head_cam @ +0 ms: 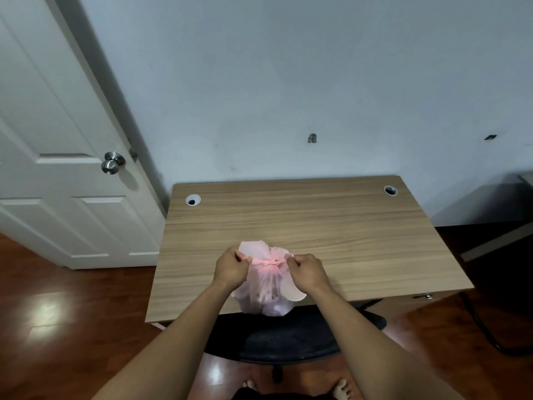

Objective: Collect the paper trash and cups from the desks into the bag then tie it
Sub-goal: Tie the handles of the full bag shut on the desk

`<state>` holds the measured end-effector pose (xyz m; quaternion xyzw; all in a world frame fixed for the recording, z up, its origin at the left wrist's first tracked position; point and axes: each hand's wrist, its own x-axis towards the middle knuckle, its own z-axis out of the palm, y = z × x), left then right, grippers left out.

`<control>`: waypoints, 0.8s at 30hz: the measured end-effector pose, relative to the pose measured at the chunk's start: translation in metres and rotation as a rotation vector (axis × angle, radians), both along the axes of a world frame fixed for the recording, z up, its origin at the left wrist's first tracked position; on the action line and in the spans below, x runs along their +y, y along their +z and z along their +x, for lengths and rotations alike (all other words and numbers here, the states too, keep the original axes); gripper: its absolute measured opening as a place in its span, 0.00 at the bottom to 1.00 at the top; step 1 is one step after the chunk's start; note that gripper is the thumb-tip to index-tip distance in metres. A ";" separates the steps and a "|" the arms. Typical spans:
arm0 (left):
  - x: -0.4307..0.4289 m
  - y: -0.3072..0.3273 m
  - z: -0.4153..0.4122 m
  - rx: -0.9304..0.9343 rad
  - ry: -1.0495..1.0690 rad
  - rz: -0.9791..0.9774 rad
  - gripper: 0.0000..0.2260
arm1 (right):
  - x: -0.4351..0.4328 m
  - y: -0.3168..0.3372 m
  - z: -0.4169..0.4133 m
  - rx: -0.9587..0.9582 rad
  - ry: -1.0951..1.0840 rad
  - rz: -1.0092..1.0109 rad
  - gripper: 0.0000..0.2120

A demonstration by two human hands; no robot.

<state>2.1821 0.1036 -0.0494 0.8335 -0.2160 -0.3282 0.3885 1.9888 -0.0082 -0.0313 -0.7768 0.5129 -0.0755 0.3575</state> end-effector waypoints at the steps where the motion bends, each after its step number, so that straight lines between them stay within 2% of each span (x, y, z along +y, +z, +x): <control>1: 0.000 0.003 -0.002 0.008 -0.037 -0.028 0.08 | -0.001 0.002 0.001 -0.049 -0.012 0.019 0.28; 4: 0.005 0.003 -0.001 0.050 -0.194 -0.131 0.05 | -0.010 0.008 0.003 -0.130 0.020 0.024 0.21; 5: 0.007 0.003 0.001 0.039 -0.249 -0.151 0.08 | -0.013 0.011 0.004 -0.151 0.035 0.030 0.19; 8: 0.009 0.008 0.003 -0.042 -0.412 -0.194 0.18 | -0.020 0.021 0.006 -0.214 0.081 0.066 0.19; 11: 0.009 0.013 0.001 -0.183 -0.540 -0.200 0.16 | -0.026 0.029 0.007 -0.268 0.125 0.076 0.19; 18: 0.007 0.026 -0.005 -0.417 -0.504 -0.274 0.12 | -0.038 0.043 0.009 -0.372 0.187 0.084 0.17; 24: 0.013 0.043 -0.021 -0.401 -0.437 -0.313 0.13 | -0.055 0.044 0.018 -0.443 0.270 0.174 0.16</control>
